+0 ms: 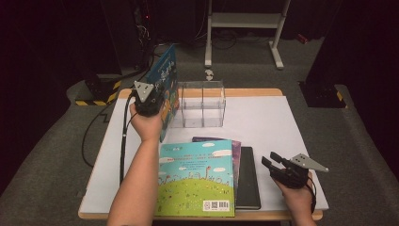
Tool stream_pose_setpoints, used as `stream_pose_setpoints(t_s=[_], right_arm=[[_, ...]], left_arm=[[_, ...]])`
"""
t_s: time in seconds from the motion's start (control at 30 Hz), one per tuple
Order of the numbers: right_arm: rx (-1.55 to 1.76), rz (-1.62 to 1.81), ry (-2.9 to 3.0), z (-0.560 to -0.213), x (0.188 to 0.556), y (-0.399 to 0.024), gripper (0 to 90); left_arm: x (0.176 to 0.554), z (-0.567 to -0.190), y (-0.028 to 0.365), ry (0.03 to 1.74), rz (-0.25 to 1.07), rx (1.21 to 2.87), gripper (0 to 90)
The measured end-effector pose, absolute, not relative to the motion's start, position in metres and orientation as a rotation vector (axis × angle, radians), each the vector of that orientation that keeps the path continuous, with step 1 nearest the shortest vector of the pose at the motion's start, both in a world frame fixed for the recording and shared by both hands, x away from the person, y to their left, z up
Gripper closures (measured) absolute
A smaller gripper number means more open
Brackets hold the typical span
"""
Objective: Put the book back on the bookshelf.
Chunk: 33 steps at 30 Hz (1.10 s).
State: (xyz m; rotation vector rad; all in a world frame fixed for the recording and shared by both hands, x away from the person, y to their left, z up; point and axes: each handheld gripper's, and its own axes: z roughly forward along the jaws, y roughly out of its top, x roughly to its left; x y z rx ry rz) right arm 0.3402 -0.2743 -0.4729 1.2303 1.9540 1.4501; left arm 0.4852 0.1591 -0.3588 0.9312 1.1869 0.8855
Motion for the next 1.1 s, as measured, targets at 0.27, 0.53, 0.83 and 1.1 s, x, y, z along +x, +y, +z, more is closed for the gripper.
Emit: stream_pose_setpoints(t_s=[0.27, 0.53, 0.83, 1.1], right_arm=[[1.226, 1.447, 1.959, -0.473, 0.340, -0.273, 51.6], [1.229, 1.447, 1.957, -0.473, 0.340, -0.273, 51.6], [1.228, 1.450, 1.960, -0.473, 0.340, -0.272, 51.6], [1.232, 1.454, 1.958, -0.473, 0.340, -0.273, 51.7]], left_arm=[[0.474, -0.366, 0.162, 1.182, 0.886, 0.946, 82.7], [0.467, -0.370, 0.166, 1.192, 0.875, 0.947, 82.3], [0.468, -0.368, 0.163, 1.189, 0.880, 0.969, 82.2], [0.472, -0.369, 0.162, 1.196, 0.891, 0.944, 82.7]])
